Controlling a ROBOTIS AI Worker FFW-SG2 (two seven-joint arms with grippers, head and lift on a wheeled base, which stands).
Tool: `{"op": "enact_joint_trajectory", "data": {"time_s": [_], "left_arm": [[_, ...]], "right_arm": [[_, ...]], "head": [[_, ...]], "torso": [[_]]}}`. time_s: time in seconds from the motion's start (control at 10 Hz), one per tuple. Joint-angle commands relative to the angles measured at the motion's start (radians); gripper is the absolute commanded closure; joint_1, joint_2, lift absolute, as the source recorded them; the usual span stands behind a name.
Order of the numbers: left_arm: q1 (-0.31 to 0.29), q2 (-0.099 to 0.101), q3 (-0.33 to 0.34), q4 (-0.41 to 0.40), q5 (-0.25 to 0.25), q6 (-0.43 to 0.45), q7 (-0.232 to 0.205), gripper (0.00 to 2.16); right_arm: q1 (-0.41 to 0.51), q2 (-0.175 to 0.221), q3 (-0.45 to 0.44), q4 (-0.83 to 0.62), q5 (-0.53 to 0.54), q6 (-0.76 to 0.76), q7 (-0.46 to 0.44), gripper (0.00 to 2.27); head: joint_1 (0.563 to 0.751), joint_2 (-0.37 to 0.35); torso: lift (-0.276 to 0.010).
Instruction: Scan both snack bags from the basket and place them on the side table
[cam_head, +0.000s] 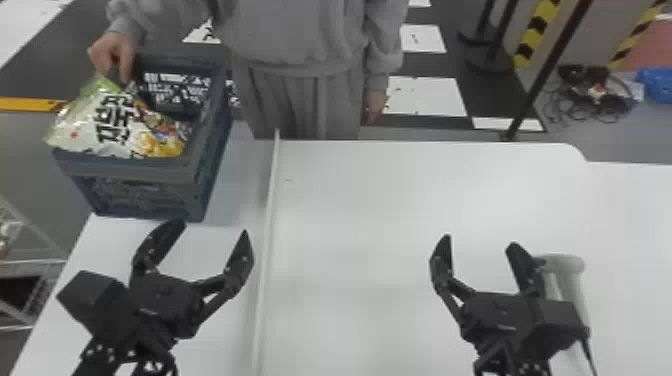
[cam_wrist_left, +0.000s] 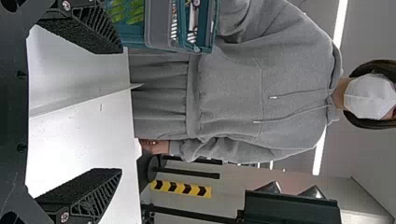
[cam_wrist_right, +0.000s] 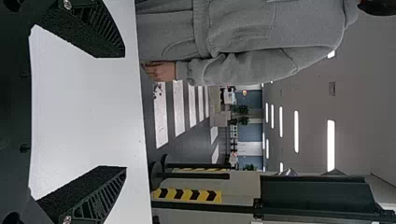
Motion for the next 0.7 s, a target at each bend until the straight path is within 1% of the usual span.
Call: {"op": "enact_joint_trajectory", "data": {"time_s": [0.0, 0.6], "left_arm": [[-0.001, 0.000, 0.000, 0.002, -0.001, -0.002, 0.000, 0.09], [-0.001, -0.002, -0.002, 0.002, -0.006, 0.001, 0.001, 0.09]], "right_arm": [[0.000, 0.001, 0.000, 0.000, 0.000, 0.000, 0.000, 0.06], [-0.002, 0.001, 0.002, 0.002, 0.000, 0.000, 0.000, 0.06]], "head": [[0.695, -0.022], [0.695, -0.021]], "torso": [[-0.075], [-0.075]]}}
